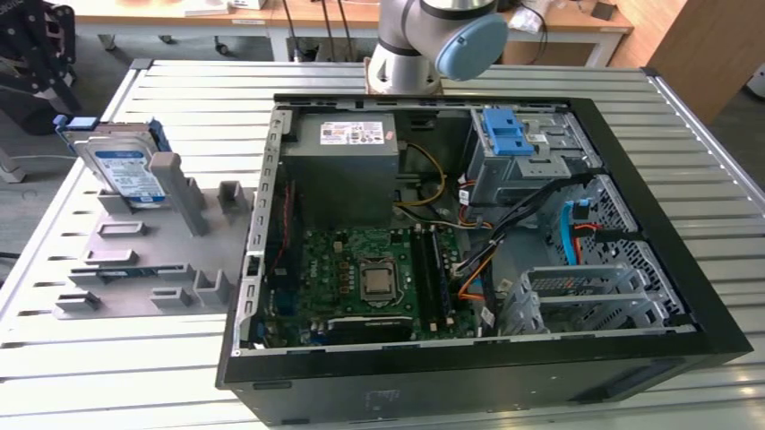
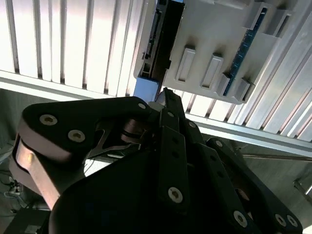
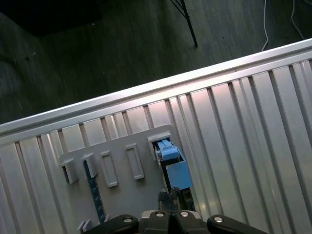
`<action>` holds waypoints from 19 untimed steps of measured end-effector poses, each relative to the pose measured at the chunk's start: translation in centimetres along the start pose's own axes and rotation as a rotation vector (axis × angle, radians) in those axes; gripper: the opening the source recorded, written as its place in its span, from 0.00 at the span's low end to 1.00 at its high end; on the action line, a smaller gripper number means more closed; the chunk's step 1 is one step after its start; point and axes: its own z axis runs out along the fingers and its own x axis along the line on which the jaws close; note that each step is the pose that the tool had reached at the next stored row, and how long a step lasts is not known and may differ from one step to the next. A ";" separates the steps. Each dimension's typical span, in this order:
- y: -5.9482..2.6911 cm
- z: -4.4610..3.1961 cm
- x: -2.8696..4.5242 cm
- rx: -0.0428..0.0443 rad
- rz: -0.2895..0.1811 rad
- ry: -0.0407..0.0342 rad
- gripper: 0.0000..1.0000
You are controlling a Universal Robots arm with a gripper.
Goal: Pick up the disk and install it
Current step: 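Pick up the disk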
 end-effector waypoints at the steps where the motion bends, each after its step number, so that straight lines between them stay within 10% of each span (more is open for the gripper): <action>1: 0.01 0.03 -0.03 0.0049 -0.005 -0.0012 0.11; 8: 0.06 0.13 -0.21 0.0135 -0.016 -0.0034 0.17; 15: 0.07 0.32 -0.21 0.0097 -0.141 -0.0050 0.47; 19: 0.24 0.81 -0.52 0.0116 -0.157 0.0075 0.58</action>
